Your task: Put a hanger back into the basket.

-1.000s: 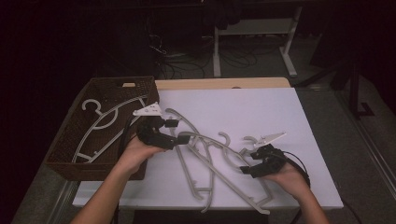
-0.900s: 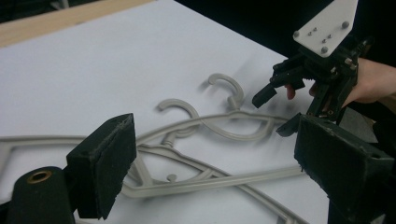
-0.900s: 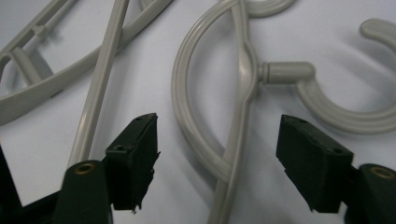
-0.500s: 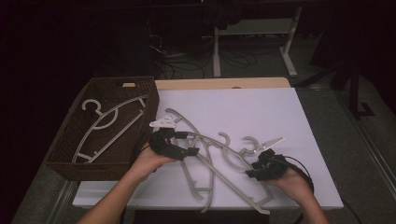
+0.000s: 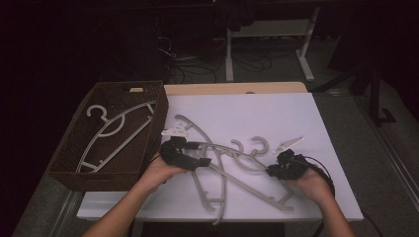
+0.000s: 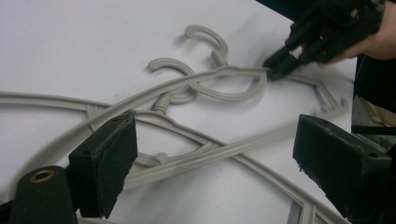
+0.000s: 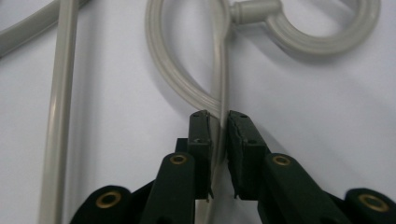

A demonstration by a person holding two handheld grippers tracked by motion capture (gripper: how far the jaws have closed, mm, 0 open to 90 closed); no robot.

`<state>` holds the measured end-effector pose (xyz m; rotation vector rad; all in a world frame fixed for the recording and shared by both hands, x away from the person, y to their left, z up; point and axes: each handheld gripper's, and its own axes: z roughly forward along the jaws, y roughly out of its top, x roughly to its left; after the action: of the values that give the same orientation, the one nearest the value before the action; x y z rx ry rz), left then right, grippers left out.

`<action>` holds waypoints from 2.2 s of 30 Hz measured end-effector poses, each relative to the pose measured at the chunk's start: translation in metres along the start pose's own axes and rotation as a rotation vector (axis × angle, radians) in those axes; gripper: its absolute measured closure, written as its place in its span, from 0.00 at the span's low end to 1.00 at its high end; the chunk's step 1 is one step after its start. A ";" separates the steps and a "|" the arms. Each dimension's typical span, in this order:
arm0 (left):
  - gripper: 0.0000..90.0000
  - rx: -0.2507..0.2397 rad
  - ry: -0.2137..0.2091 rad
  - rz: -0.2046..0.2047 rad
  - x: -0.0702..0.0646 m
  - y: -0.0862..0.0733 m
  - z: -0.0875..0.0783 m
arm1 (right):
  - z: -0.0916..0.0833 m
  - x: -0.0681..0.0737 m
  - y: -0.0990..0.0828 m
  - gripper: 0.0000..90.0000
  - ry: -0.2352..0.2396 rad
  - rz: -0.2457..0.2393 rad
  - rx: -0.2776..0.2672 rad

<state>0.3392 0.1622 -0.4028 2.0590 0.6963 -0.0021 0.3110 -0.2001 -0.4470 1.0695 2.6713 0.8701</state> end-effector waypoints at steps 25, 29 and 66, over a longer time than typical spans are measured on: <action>0.15 0.010 -0.007 -0.010 0.004 -0.001 0.002 | 0.024 -0.037 0.049 0.65 0.048 -0.100 -0.043; 0.15 0.007 -0.002 -0.009 0.005 -0.001 0.001 | 0.005 -0.031 0.037 0.73 0.039 -0.036 -0.078; 0.28 0.187 0.196 0.140 0.036 0.029 0.050 | -0.008 0.009 -0.016 0.99 0.131 -0.015 0.005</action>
<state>0.3962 0.1290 -0.4182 2.3058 0.6911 0.2245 0.2922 -0.2065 -0.4489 1.0257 2.7848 0.9639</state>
